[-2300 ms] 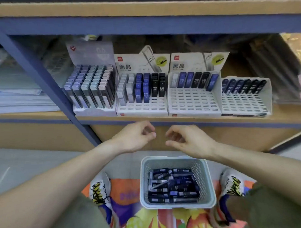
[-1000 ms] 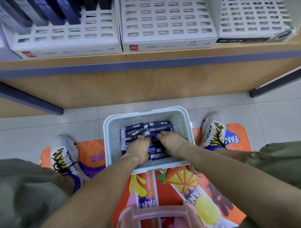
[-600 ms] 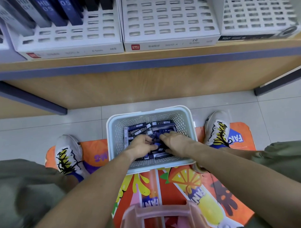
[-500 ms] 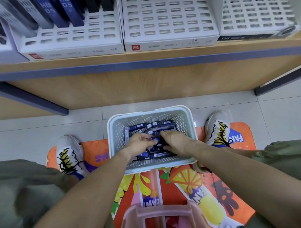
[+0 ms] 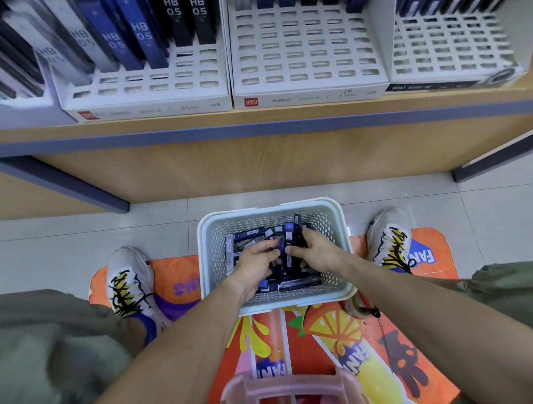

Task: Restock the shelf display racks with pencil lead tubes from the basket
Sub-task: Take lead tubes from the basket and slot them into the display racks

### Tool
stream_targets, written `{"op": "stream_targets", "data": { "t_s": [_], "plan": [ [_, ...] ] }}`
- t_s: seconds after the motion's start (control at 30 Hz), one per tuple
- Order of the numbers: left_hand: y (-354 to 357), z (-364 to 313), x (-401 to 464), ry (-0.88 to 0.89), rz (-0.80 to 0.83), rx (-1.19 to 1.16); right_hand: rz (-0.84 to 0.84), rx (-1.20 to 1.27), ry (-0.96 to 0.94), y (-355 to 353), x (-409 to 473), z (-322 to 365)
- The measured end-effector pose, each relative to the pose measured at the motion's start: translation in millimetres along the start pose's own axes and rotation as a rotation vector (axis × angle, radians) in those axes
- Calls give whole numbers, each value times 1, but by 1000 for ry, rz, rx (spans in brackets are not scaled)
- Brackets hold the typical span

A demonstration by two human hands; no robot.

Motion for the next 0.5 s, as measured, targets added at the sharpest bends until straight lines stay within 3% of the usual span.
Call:
{"op": "stream_targets", "data": {
  "t_s": [0.17,0.33,0.5],
  "plan": [
    [0,-3,6,36,-93,95,30,34,4,6,-4,2],
    [-1,-7,11,108,-28,257,24,51,23,4,-6,1],
    [-1,-9,11,292,7,481,28,118,51,1,-2,-4]
  ]
}}
Point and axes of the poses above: each hand's wrist, its own x-axis towards the middle knuckle, its own y-axis out of the palm, z = x × y, the point moved 5 cm from there along x, towards the middle knuckle, and after that the axes turned 11 degrees about y, right-handed, at the moved point
